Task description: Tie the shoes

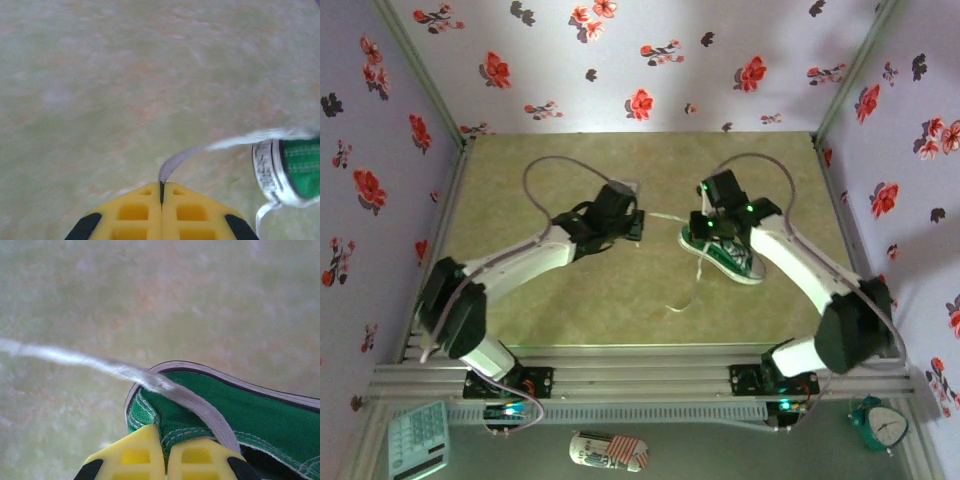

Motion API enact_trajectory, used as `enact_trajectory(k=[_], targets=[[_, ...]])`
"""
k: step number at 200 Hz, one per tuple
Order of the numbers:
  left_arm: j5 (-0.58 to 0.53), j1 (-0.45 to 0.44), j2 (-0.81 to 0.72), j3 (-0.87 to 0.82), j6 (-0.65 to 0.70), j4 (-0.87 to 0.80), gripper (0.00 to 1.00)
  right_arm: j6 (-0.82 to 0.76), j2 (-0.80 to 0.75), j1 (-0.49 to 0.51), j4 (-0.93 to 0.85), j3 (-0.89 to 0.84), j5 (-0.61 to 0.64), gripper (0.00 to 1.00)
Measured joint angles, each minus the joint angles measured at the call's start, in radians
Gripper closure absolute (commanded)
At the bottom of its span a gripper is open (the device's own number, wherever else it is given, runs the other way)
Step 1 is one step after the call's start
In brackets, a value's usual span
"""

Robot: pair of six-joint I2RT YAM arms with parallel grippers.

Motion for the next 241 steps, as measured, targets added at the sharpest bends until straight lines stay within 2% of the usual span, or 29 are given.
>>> enact_trajectory(k=[51, 86, 119, 178, 227, 241], targets=[[-0.017, 0.131, -0.262, -0.156, -0.036, -0.04, 1.0, -0.2, 0.378, 0.082, -0.016, 0.437, -0.027, 1.0], [-0.036, 0.179, -0.369, -0.225, -0.051, -0.082, 1.0, -0.315, 0.518, 0.148, -0.055, 0.624, -0.069, 1.0], [-0.052, 0.182, -0.443, -0.291, -0.063, -0.14, 1.0, -0.394, 0.523, 0.211, -0.1, 0.602, -0.115, 1.0], [-0.098, 0.182, -0.623, -0.407, -0.083, -0.263, 1.0, -0.483, 0.486, 0.301, -0.155, 0.423, -0.163, 1.0], [-0.073, 0.175, -0.668, -0.483, -0.091, -0.292, 1.0, -0.504, 0.38, 0.365, -0.164, 0.249, -0.184, 1.0], [-0.052, 0.158, -0.663, -0.497, -0.09, -0.286, 1.0, -0.502, 0.358, 0.369, -0.162, 0.211, -0.185, 0.82]])
